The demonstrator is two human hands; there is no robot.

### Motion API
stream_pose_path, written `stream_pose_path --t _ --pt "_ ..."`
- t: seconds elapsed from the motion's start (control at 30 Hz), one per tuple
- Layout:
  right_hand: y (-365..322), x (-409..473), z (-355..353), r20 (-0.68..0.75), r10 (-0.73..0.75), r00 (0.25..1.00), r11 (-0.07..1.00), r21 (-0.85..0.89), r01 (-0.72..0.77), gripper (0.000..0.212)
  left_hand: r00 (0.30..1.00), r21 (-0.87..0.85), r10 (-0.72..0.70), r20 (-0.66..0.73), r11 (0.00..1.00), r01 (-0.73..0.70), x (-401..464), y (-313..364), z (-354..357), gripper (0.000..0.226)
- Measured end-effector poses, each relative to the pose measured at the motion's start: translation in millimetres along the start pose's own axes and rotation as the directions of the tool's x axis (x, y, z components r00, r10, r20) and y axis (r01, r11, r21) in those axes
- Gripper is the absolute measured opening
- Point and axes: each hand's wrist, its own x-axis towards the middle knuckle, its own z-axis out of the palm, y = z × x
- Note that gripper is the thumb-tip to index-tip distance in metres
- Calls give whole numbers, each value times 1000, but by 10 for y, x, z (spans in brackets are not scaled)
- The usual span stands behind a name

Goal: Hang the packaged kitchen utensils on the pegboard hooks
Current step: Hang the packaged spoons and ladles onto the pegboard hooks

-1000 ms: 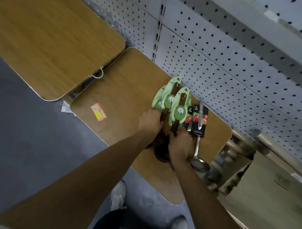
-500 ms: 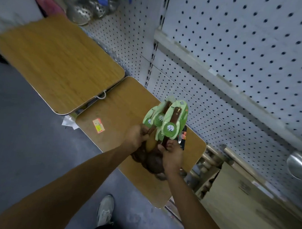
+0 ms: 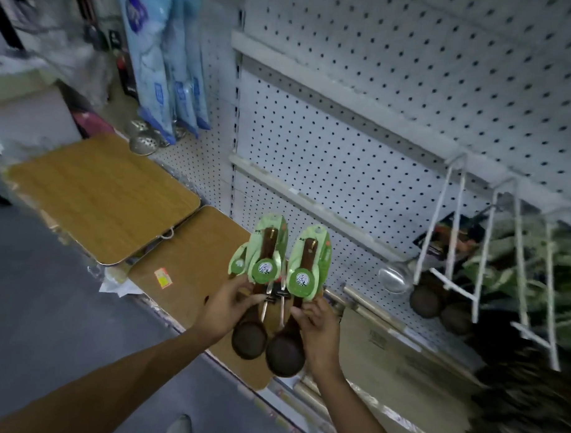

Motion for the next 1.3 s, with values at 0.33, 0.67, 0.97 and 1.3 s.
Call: stream_pose_path --t 0.33,0.67,0.97,1.3 --pt "-331 -1165 -1085 8 -40 999 999 -31 40 25 986 71 65 151 995 -76 -964 870 665 36" --pt "-581 -1596 -2131 -153 -64 986 997 38 71 24 936 194 61 347 972 -135 -1266 1414 1441 17" --pt "-665 -1619 -2754 -245 -55 968 989 117 86 26 909 80 98 406 987 -143 -1324 1711 1912 25" --pt "-591 -1506 -2843 -202 -45 978 994 90 64 28 913 32 133 385 987 -157 -1370 1746 1914 11"
